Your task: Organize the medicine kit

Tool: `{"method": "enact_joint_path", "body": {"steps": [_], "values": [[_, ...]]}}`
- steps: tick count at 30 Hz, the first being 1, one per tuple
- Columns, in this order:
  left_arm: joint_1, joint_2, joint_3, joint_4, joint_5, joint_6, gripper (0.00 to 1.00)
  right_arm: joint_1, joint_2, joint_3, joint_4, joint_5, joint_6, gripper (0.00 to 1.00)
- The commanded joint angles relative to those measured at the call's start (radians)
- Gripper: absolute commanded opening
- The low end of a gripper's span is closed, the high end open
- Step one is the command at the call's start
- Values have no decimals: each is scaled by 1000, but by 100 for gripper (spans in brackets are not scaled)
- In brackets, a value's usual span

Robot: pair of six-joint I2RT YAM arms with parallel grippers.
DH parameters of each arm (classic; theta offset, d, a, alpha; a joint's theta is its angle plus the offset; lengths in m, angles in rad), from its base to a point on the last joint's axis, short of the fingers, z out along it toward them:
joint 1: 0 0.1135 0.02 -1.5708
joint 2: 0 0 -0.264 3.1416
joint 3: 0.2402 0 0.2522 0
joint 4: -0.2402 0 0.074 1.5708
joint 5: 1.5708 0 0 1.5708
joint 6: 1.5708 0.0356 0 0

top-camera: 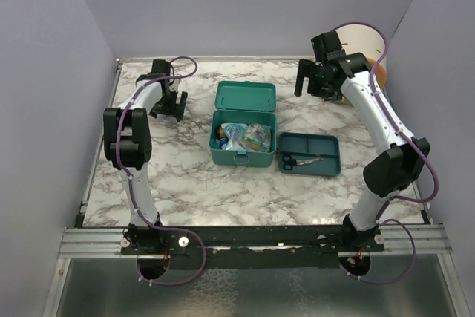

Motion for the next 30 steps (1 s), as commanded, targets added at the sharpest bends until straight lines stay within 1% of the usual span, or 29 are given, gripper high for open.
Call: {"method": "enact_joint_path", "body": {"steps": [1,5,9,12,15,16,19,20,24,25,30], "values": [[13,50,59,21,-28,15,91,0,-46,5,23,16,14,92],[14,78,85,21,-19,22,89,0,-42,9,19,19,19,92],[15,92,78,24,-16,29,78,0,-42,8,20,20,28,92],[16,88,69,23,-7,27,59,0,-43,6,17,23,35,92],[17,69,51,24,3,28,53,0,-41,2,17,24,34,92],[17,63,44,23,5,31,49,0,-41,1,19,25,36,92],[17,45,19,23,9,38,32,0,-37,-6,25,21,38,92],[17,38,11,22,9,39,25,0,-35,-8,28,19,38,92],[18,17,-15,21,10,38,2,0,-30,-14,35,15,38,92],[18,10,-19,18,10,39,0,0,-31,-17,38,14,39,92],[17,-43,0,-10,8,66,0,0,-31,-19,40,22,37,92]]}}
